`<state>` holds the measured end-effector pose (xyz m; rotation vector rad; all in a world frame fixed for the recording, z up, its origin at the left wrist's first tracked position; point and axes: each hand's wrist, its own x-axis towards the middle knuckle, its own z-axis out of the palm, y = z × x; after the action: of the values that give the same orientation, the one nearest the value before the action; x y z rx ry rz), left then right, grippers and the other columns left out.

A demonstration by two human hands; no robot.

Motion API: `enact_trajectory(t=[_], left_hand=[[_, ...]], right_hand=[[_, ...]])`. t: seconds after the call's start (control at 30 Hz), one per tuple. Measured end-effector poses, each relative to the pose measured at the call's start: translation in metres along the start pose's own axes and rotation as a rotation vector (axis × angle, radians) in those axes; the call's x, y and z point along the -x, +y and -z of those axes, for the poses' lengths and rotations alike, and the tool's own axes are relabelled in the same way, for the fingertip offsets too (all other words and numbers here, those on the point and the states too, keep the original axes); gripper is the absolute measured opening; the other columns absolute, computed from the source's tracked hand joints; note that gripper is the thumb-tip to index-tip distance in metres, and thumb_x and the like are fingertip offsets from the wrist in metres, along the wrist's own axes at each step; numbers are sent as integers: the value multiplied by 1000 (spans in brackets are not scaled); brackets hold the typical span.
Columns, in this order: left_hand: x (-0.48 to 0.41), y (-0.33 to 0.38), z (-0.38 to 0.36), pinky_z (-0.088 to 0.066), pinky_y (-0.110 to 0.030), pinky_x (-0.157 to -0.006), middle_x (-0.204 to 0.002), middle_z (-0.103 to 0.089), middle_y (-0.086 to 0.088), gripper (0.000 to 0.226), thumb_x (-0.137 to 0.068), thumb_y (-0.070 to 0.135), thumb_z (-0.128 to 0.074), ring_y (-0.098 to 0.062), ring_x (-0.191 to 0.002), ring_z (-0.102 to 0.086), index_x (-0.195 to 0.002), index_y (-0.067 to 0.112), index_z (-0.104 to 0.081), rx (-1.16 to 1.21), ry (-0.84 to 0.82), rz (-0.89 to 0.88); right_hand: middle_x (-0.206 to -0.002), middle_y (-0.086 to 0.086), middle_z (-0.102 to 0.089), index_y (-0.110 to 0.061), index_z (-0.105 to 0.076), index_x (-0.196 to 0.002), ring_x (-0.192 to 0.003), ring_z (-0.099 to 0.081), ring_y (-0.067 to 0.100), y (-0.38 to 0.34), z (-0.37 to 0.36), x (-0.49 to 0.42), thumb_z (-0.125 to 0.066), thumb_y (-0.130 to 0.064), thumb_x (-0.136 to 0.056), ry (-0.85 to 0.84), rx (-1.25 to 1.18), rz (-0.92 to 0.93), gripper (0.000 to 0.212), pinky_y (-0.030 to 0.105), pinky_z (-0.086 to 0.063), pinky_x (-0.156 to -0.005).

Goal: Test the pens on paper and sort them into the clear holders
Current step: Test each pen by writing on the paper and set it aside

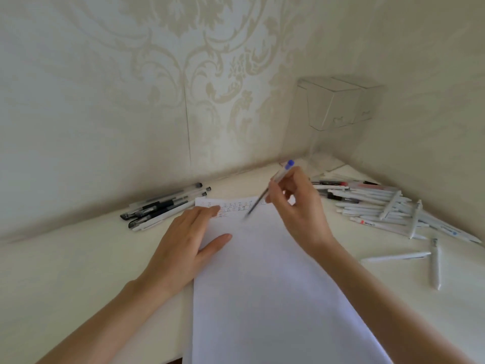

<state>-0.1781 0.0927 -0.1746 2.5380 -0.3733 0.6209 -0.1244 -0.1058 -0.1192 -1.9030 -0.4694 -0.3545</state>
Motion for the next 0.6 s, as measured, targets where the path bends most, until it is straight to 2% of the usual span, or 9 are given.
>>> enact_trajectory(t=[0.07,0.13,0.23,0.3,0.37,0.47,0.6], left_hand=[[0,0,1,-33,-18,-87,-110,-56,8,60,-85,60,-37,-7,-103,-45,-122,15,-52,18,1,13],[-1,0,1,-35,-18,-80,-102,-57,8,55,-87,57,-37,-9,-95,-49,-117,14,-55,38,-18,7],[-2,-3,-2,-43,-31,-70,-96,-60,0,46,-90,45,-30,-20,-85,-57,-106,11,-57,48,-65,27],[-2,-4,-4,-45,-32,-67,-99,-59,-3,44,-91,39,-27,-21,-84,-58,-108,10,-54,61,-94,3],[-1,-3,-4,-45,-30,-65,-97,-59,-1,41,-92,40,-26,-17,-81,-57,-110,13,-51,65,-130,-33],[0,-1,-3,-39,-28,-57,-84,-58,5,44,-92,47,-21,-15,-68,-53,-102,15,-49,52,-164,-26],[0,-3,-3,-29,-22,-45,-59,-45,9,45,-92,49,-18,-16,-50,-41,-95,15,-47,6,-160,-34]], right_hand=[[-68,-3,-67,-8,-52,-87,-72,-63,16,1,-17,5,-51,-12,-96,-92,-195,-110,10,25,-45,-67],[-68,-2,-70,-7,-54,-89,-69,-61,11,7,-28,9,-49,-7,-96,-132,-336,-184,9,21,-44,-66],[-72,5,-70,-8,-54,-89,-70,-59,15,16,-34,15,-51,-10,-94,-201,-453,-239,6,26,-44,-66],[-71,5,-68,-10,-54,-86,-70,-58,15,18,-34,16,-56,-18,-88,-256,-462,-243,8,25,-44,-65],[-67,2,-66,-12,-54,-82,-67,-57,13,17,-35,16,-60,-14,-88,-301,-447,-246,9,21,-43,-64],[-63,-2,-64,-11,-55,-81,-65,-55,11,17,-35,16,-57,-6,-91,-317,-459,-274,12,19,-42,-64],[-63,-1,-64,-9,-59,-79,-65,-54,12,18,-34,16,-56,-9,-92,-336,-488,-310,13,20,-44,-65]])
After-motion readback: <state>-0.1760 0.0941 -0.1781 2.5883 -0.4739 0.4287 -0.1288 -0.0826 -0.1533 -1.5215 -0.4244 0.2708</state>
